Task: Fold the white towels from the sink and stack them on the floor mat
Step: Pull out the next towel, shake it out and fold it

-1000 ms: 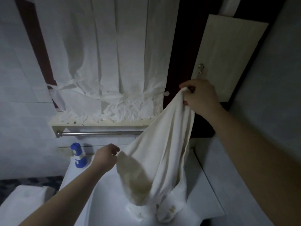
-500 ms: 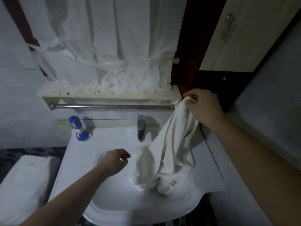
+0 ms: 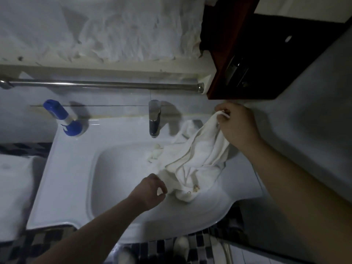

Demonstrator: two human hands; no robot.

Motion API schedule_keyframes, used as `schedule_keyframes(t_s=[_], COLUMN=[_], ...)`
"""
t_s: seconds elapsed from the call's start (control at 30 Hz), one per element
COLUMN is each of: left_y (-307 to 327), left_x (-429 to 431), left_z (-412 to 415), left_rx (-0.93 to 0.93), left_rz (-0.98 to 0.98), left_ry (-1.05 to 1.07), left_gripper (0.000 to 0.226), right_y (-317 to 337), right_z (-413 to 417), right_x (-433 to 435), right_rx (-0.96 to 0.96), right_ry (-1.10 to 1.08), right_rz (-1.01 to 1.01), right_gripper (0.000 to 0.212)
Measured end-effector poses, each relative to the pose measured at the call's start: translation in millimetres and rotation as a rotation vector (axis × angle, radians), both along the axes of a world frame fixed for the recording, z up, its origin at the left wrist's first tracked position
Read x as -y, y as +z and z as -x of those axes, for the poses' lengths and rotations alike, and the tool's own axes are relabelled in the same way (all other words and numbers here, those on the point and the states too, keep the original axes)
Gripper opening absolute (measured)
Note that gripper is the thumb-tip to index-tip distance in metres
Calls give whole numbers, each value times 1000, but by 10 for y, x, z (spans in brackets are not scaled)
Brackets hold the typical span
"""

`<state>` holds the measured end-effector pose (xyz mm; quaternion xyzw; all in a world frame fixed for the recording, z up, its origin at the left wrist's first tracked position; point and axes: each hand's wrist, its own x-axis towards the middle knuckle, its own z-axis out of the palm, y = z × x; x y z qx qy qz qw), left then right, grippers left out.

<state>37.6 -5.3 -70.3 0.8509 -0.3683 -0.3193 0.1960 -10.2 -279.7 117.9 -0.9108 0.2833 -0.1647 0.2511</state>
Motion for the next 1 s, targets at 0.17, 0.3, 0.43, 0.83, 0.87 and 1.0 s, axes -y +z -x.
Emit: schedule_keyframes(t_s=[0.17,0.3,0.43,0.83,0.87,1.0], left_y=[-313,-558,-607,-816,-827,-804], left_x=[125,143,28,6,3,-123], left_z=[69,2,-222,17,29,-170], left_rx=[-19,141,198,447,478,525], left_rz=[-353,-388,-225,-189,-220,-188], left_ry=[-205,-140,79,-350,-366,-262], left_gripper=[42,77,85,42,50,77], right_y=[-214,-375,-474,-710,-717,-735], right_z=[18,42,78,60,60,49], right_x=[54,115,185,207,208,243], right_rx=[-56,-82,-102,-108,-110,-108], right_ry=[10,-21,-61,-59,-67,-103], right_rz=[12,1,-41,-46,-54,-84], right_gripper=[28,27,28,27,27,28])
